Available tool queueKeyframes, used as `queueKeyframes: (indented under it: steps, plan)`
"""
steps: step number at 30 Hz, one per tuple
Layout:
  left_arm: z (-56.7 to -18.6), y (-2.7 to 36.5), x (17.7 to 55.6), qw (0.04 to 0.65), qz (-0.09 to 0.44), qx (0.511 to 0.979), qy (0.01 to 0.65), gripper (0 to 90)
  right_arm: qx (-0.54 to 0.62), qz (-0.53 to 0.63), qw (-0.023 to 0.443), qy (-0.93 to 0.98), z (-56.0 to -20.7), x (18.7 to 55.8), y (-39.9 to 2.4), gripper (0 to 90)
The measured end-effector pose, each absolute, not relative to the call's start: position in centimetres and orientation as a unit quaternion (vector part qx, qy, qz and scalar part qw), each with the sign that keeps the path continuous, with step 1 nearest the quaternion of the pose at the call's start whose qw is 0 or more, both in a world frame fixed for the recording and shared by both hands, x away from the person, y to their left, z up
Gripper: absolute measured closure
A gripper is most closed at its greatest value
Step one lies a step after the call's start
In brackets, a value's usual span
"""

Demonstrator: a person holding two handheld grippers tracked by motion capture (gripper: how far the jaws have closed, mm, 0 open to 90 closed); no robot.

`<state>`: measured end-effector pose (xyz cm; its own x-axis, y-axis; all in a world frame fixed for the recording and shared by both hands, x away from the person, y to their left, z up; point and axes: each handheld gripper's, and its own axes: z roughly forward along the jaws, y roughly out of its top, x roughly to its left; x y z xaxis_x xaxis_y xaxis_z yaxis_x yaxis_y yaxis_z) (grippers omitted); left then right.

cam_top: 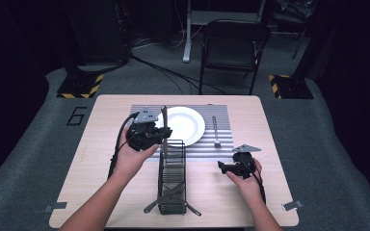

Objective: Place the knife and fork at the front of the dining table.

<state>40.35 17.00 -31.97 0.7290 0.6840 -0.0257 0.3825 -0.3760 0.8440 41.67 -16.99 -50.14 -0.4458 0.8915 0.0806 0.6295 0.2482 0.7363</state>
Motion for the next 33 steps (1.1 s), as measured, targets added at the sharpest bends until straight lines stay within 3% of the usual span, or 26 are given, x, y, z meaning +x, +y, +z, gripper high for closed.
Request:
queueKeyframes:
  steps: [17, 33]
  plan:
    - [-28.6, 18.1, 39.9, 0.455, 0.181, 0.807, 0.330, 82.4, 0.493, 0.363, 0.181, 0.770, -50.2, 41.7, -16.9, 21.7]
    - [-29.3, 20.3, 41.5, 0.453, 0.191, 0.792, 0.361, 82.4, 0.495, 0.361, 0.176, 0.771, -50.2, 41.7, -16.9, 21.7]
